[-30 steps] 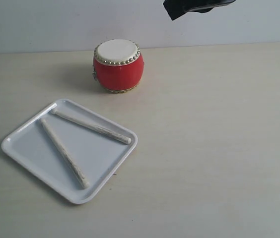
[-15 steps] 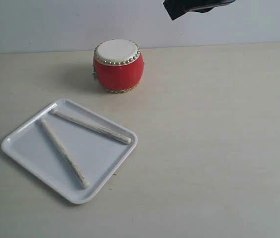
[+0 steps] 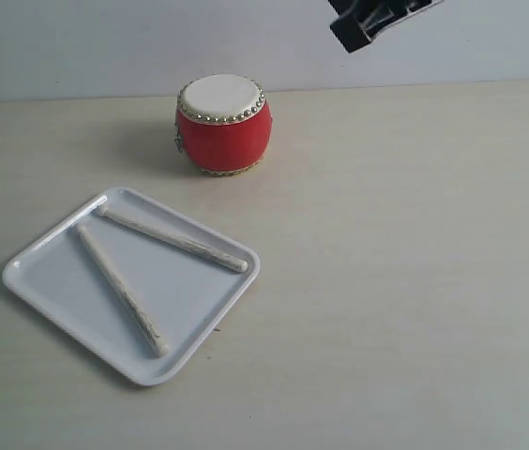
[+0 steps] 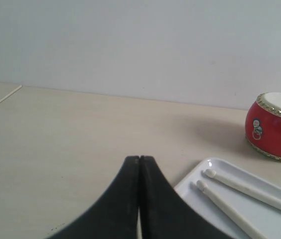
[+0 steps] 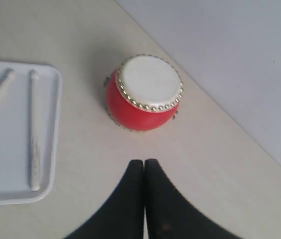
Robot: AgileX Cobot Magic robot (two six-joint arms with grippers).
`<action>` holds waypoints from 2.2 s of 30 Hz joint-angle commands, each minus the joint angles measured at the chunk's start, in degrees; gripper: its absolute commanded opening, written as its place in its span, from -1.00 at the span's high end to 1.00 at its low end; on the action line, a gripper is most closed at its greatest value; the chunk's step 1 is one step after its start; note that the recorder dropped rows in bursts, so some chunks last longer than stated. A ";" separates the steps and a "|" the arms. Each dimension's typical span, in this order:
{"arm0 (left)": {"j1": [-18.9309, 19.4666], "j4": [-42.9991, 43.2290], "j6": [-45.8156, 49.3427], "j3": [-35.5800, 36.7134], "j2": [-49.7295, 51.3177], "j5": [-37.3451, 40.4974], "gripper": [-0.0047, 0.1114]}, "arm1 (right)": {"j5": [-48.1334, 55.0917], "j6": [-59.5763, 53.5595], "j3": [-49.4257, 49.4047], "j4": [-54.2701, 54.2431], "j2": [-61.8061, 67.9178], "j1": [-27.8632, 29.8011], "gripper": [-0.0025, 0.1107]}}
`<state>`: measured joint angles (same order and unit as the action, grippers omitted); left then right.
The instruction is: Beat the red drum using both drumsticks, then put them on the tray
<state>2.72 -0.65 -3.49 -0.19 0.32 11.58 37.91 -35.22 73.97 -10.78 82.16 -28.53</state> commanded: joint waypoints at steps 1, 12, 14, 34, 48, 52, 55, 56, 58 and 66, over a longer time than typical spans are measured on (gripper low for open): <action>0.09 -0.43 0.01 0.19 -0.32 0.07 0.92 | -3.38 17.51 -2.93 13.58 -0.15 1.15 0.96; 0.09 -0.43 0.01 0.19 -0.32 0.07 0.92 | -14.15 44.29 -14.56 33.11 -0.04 3.35 0.96; 0.09 -0.43 0.01 0.19 -0.32 0.07 0.92 | -14.15 51.07 -15.71 35.94 -0.70 3.35 0.96; 0.09 -0.43 0.01 0.19 -0.32 0.07 0.92 | -36.29 67.93 -54.21 39.77 -48.62 23.63 0.96; 0.09 -0.43 0.01 0.19 -0.32 0.07 0.92 | -35.71 67.82 -69.78 39.46 -74.10 32.34 0.96; 0.09 -0.43 0.01 0.19 -0.32 0.07 0.92 | -34.78 67.82 -72.43 39.46 -78.89 32.34 0.96; 0.09 -0.43 0.01 0.19 -0.32 0.07 0.92 | -33.20 67.82 -73.97 39.46 -82.16 32.34 0.96; 0.09 -0.43 0.01 0.19 -0.32 0.07 0.92 | -33.20 67.82 -73.97 39.46 -82.16 32.34 0.96; 0.09 -0.43 0.01 0.19 -0.32 0.07 0.92 | -29.63 67.98 -73.97 39.46 -82.16 32.34 0.96; 0.09 -0.43 0.01 0.19 -0.32 0.07 0.92 | -19.36 68.91 -73.97 38.81 -82.16 32.34 0.96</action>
<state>2.72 -0.65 -3.49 -0.19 0.32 11.95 18.48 32.90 0.26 28.63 0.36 3.53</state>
